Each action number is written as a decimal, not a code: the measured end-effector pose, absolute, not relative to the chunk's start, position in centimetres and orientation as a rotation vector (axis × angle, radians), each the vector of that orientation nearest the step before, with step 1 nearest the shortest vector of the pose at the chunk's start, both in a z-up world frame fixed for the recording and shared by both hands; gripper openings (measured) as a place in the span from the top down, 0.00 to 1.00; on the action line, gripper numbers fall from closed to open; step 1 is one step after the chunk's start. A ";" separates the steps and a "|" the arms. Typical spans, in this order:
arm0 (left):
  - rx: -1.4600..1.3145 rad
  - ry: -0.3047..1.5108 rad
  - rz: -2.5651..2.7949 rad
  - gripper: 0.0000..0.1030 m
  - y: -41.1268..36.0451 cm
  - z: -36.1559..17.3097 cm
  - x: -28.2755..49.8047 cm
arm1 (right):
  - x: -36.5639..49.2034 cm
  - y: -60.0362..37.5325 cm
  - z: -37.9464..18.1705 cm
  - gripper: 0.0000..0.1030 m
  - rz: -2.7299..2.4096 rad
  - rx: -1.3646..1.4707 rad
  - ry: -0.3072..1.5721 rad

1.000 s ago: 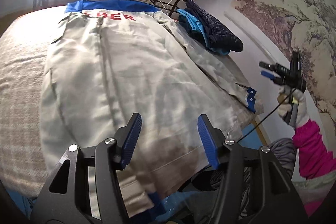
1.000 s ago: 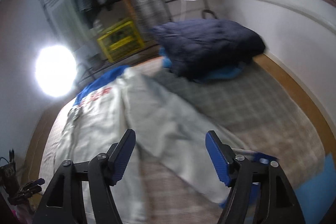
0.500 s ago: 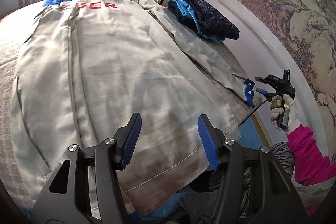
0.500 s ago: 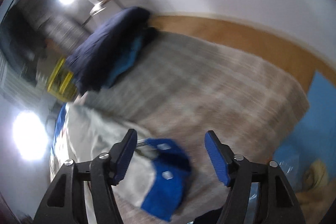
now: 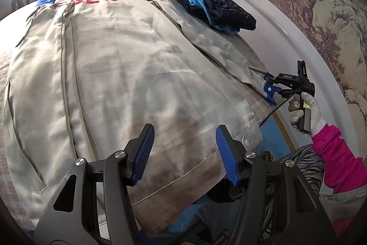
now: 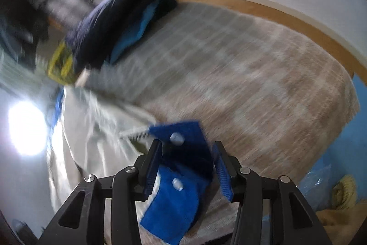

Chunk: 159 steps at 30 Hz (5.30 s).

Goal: Fold large clothes

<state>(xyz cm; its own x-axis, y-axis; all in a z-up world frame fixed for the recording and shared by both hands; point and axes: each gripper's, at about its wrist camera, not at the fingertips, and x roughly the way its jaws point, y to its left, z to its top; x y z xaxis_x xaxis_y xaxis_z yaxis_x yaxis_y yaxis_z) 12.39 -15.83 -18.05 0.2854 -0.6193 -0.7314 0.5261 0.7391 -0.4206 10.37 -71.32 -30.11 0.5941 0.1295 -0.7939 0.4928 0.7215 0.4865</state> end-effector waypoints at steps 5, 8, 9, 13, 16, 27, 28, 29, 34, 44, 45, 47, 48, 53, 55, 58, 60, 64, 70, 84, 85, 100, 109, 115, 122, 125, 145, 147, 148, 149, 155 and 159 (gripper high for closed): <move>-0.114 1.015 -0.779 0.45 -15.4 -17.7 12.1 | 7.7 -72.9 -28.6 0.47 -0.207 0.897 0.767; -0.116 1.019 -0.778 0.45 -15.3 -17.8 12.1 | 7.1 -74.7 -28.5 0.47 -0.286 0.939 0.726; -0.115 1.021 -0.778 0.45 -15.3 -17.9 12.0 | 7.3 -75.4 -28.8 0.48 -0.308 0.956 0.739; -0.099 1.026 -0.788 0.45 -15.7 -18.0 11.7 | 9.5 -75.7 -29.9 0.52 -0.332 0.920 0.822; -0.091 1.025 -0.794 0.45 -15.8 -18.0 11.5 | 10.6 -74.4 -30.4 0.52 -0.323 0.838 0.902; -0.066 1.036 -0.814 0.45 -16.5 -18.3 11.4 | 10.0 -72.0 -30.1 0.52 -0.203 0.780 0.900; -0.065 1.035 -0.814 0.45 -16.5 -18.3 11.4 | 9.7 -72.1 -30.0 0.52 -0.181 0.801 0.887; -0.064 1.035 -0.813 0.45 -16.4 -18.3 11.4 | 9.6 -72.0 -30.0 0.51 -0.164 0.807 0.883; -0.064 1.039 -0.815 0.45 -16.4 -18.4 11.4 | 10.8 -69.6 -30.4 0.51 -0.141 0.714 0.951; -0.059 1.023 -0.807 0.45 -16.1 -18.0 11.4 | 10.1 -66.7 -26.4 0.90 -0.151 0.565 0.858; -0.065 1.023 -0.804 0.44 -16.0 -18.0 11.5 | 9.7 -66.0 -25.5 0.91 -0.139 0.549 0.833; -0.074 1.020 -0.795 0.45 -15.7 -17.8 11.7 | 9.0 -64.5 -23.8 0.91 -0.114 0.508 0.794; -0.082 1.018 -0.791 0.45 -15.6 -17.7 11.9 | 8.8 -63.6 -22.8 0.91 -0.097 0.482 0.774; -0.126 1.013 -0.778 0.45 -15.0 -17.2 12.8 | 7.7 -57.1 -18.0 0.91 0.046 0.363 0.693; -0.148 1.005 -0.768 0.45 -14.5 -16.9 13.2 | 7.4 -54.0 -16.8 0.91 0.126 0.308 0.676; -0.186 0.996 -0.748 0.45 -13.6 -16.5 13.9 | 7.2 -48.5 -15.9 0.91 0.268 0.191 0.682; -0.227 0.996 -0.731 0.45 -12.7 -16.4 14.5 | 7.2 -45.0 -16.6 0.91 0.357 0.100 0.722; -0.288 1.009 -0.703 0.45 -11.6 -16.7 15.5 | 7.2 -38.8 -20.8 0.92 0.487 -0.101 0.853; -0.317 1.066 -0.702 0.45 -12.3 -18.4 16.4 | 5.9 -35.6 -26.4 0.90 0.571 -0.315 0.986; -0.290 1.205 -0.818 0.44 -19.8 -22.8 16.5 | 10.3 -42.4 -17.6 0.55 0.667 -0.015 0.881; -0.278 1.215 -0.826 0.44 -20.4 -23.2 16.4 | 11.6 -43.1 -17.0 0.55 0.643 0.000 0.868; -0.159 1.227 -0.883 0.88 -23.2 -24.6 15.8 | 34.3 -47.9 -16.5 0.55 0.438 0.323 0.880; -0.195 1.213 -0.908 0.93 -22.5 -23.9 15.8 | 45.8 -49.7 -23.6 0.53 0.353 0.592 0.952; -0.249 1.245 -0.904 0.94 -21.2 -24.6 16.2 | 50.5 -49.8 -28.1 0.54 0.375 0.744 1.009; -0.287 1.238 -0.908 0.94 -20.0 -24.6 16.4 | 51.8 -47.2 -24.9 0.97 0.346 0.601 0.926; -0.292 1.222 -0.903 0.94 -19.7 -24.4 16.4 | 52.0 -45.2 -22.3 0.98 0.308 0.454 0.903; -0.447 1.253 -0.751 0.87 -13.4 -24.6 17.1 | 57.6 -34.3 -24.5 0.68 0.417 0.199 0.991; -0.446 1.239 -0.748 0.86 -12.9 -24.3 16.9 | 56.6 -36.1 -22.7 0.68 0.423 0.235 0.958; -0.436 1.232 -0.742 0.86 -12.6 -24.1 16.8 | 55.7 -37.1 -21.5 0.68 0.419 0.242 0.942; -0.429 1.226 -0.739 0.85 -12.3 -24.0 16.7 | 54.8 -38.1 -20.4 0.68 0.412 0.232 0.930; -0.425 1.147 -0.725 0.54 -12.3 -21.3 15.9 | 48.5 -43.1 -16.4 0.54 0.336 0.153 0.885; -0.352 1.109 -0.743 0.53 -13.7 -20.0 16.0 | 46.8 -45.6 -17.0 0.31 0.271 0.159 0.871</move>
<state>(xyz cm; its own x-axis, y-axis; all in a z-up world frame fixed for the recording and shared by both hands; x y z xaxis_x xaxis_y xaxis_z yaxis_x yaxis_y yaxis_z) 16.01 -13.66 -20.04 0.2415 -0.6943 -0.6779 0.3624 0.7126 -0.6007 46.84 -45.63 -17.02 0.6127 0.2983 -0.7319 -0.1695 0.9541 0.2470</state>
